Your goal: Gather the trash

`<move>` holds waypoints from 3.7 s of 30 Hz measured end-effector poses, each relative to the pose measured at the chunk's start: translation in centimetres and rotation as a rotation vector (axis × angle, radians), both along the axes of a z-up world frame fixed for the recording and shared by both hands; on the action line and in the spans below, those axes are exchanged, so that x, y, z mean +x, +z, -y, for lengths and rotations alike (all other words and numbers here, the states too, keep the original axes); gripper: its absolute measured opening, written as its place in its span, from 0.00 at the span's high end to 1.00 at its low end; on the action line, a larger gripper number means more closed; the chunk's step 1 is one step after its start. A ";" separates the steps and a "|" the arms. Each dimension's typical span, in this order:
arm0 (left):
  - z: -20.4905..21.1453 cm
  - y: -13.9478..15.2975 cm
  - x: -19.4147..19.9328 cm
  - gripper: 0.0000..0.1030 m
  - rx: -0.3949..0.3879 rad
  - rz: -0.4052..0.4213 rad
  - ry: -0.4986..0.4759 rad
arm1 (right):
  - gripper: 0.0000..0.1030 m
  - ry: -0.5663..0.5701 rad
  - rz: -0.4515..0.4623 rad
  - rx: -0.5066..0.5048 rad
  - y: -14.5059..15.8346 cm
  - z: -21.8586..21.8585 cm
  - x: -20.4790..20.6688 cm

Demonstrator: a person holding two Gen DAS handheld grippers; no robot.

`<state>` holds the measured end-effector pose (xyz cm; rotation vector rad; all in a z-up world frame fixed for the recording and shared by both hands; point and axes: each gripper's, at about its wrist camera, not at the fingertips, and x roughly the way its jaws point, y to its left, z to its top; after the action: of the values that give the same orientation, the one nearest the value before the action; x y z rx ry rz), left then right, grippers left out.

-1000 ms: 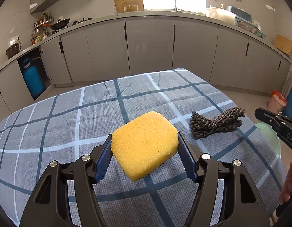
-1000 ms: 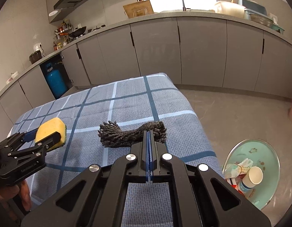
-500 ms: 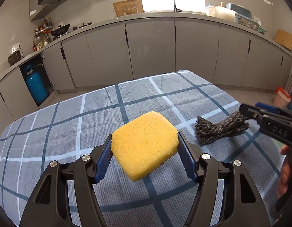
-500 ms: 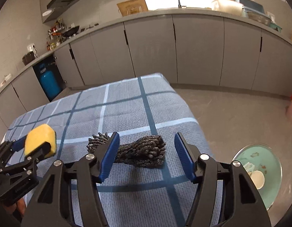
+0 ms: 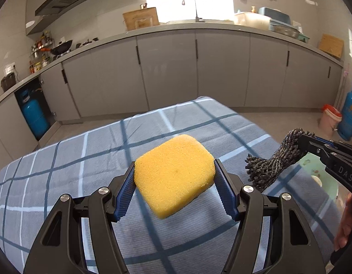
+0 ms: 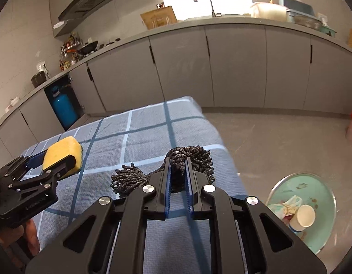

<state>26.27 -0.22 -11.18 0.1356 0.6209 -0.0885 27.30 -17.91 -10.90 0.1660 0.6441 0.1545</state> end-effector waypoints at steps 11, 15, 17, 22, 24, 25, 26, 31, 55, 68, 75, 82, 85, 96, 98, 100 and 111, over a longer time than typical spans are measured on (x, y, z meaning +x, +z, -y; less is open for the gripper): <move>8.5 1.5 -0.7 0.37 0.030 0.027 -0.165 | 0.88 -0.128 0.037 0.006 1.2 7.7 -3.9; 11.0 1.4 -1.0 0.37 0.039 0.023 -0.210 | 0.88 -0.171 0.040 0.012 1.0 10.3 -4.9; 12.3 1.4 -1.2 0.37 0.044 0.021 -0.232 | 0.88 -0.188 0.042 0.017 1.0 11.4 -5.4; 14.7 1.3 -1.6 0.37 0.055 0.021 -0.275 | 0.88 -0.226 0.043 0.024 0.8 13.4 -6.0; 15.3 1.2 -1.7 0.37 0.057 0.019 -0.289 | 0.88 -0.242 0.043 0.031 0.7 14.1 -6.5; 15.8 1.1 -1.8 0.37 0.058 0.017 -0.299 | 0.87 -0.248 0.043 0.031 0.7 14.4 -6.6; 16.3 1.1 -1.7 0.37 0.059 0.016 -0.306 | 0.87 -0.254 0.043 0.032 0.6 14.7 -6.8; 18.2 0.8 -2.1 0.37 0.067 0.012 -0.346 | 0.87 -0.286 0.044 0.030 0.6 16.1 -7.4; 27.7 -1.7 -1.5 0.24 0.074 -0.032 -0.509 | 0.69 -0.438 0.016 0.032 -2.2 23.8 -6.6; 25.4 -3.2 -1.6 0.07 0.124 -0.050 -0.443 | 0.33 -0.483 0.026 0.096 -3.0 24.5 -9.5; 23.0 -2.1 -2.4 0.07 0.094 -0.037 -0.414 | 0.29 -0.483 0.045 0.073 -1.5 22.5 -11.5; 20.8 -0.4 -3.0 0.07 0.055 -0.013 -0.398 | 0.28 -0.481 0.064 0.056 -0.2 20.7 -12.5; 20.2 0.3 -3.3 0.07 0.037 -0.003 -0.394 | 0.28 -0.480 0.069 0.044 0.4 20.3 -12.8; 18.7 2.1 -3.9 0.07 0.002 0.024 -0.390 | 0.27 -0.472 0.084 0.012 2.0 18.9 -13.0; 18.6 2.3 -3.9 0.07 -0.002 0.027 -0.388 | 0.27 -0.469 0.085 0.008 2.2 18.8 -13.1; 18.6 2.5 -4.0 0.07 -0.006 0.029 -0.386 | 0.27 -0.467 0.085 0.005 2.3 18.6 -13.0; 18.2 2.6 -4.2 0.07 -0.016 0.036 -0.380 | 0.27 -0.464 0.085 0.006 2.3 18.4 -13.1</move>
<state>22.06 -18.41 -8.59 0.2378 0.5523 -0.4572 14.20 -36.28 -8.57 0.3077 0.5059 -0.2819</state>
